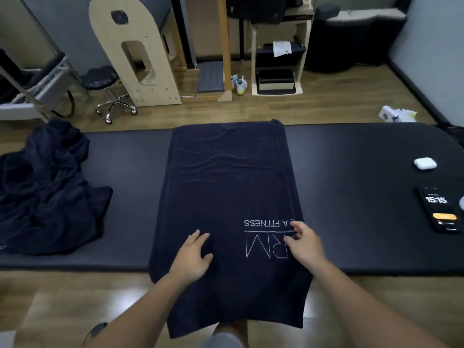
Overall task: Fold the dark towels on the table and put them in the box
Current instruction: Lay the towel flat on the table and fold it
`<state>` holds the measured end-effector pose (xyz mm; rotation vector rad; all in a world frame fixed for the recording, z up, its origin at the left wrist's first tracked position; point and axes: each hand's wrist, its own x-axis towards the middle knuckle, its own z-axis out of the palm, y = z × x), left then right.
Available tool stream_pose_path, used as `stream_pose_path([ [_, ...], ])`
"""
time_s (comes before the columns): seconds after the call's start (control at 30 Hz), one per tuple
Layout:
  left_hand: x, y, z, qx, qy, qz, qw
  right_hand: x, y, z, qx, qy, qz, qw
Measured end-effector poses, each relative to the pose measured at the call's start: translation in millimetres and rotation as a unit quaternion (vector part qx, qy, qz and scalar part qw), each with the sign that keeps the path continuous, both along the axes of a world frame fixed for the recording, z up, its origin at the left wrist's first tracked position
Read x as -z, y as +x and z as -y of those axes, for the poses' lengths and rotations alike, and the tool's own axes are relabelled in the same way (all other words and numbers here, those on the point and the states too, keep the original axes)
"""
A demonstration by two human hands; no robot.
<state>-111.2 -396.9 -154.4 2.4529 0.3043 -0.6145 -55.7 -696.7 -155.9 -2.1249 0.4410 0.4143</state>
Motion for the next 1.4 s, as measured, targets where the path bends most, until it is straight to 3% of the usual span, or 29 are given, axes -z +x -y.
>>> stream_pose_path([
  [0.2,18.3,97.5,13.8,0.073,0.042,-0.012,0.996,16.1,70.4,-10.5,0.032,-0.037,-0.078,0.996],
  [0.57,21.6,283.3,104.4,0.314,0.149,0.027,0.937,23.8,153.0,1.5,0.110,0.073,-0.160,0.978],
  [0.8,20.4,365.9,179.2,0.224,0.171,-0.027,0.959,40.3,213.0,5.7,0.084,0.139,-0.138,0.977],
  [1.0,33.2,398.9,210.8,0.170,0.259,-0.055,0.949,48.6,230.5,14.4,0.055,0.132,-0.153,0.978],
  [1.1,39.3,412.1,215.7,0.146,0.264,-0.053,0.952,50.1,227.9,34.1,0.063,0.144,-0.093,0.983],
  [1.17,41.5,416.6,215.1,0.144,0.268,-0.056,0.951,57.0,218.7,88.4,0.181,0.075,0.008,0.981],
  [1.27,43.7,416.2,219.7,0.141,0.282,-0.047,0.948,55.7,184.6,195.4,0.365,-0.091,0.058,0.925],
  [1.4,48.0,414.3,229.8,0.126,0.255,-0.014,0.959,51.6,144.9,259.7,0.329,-0.131,0.045,0.934],
])
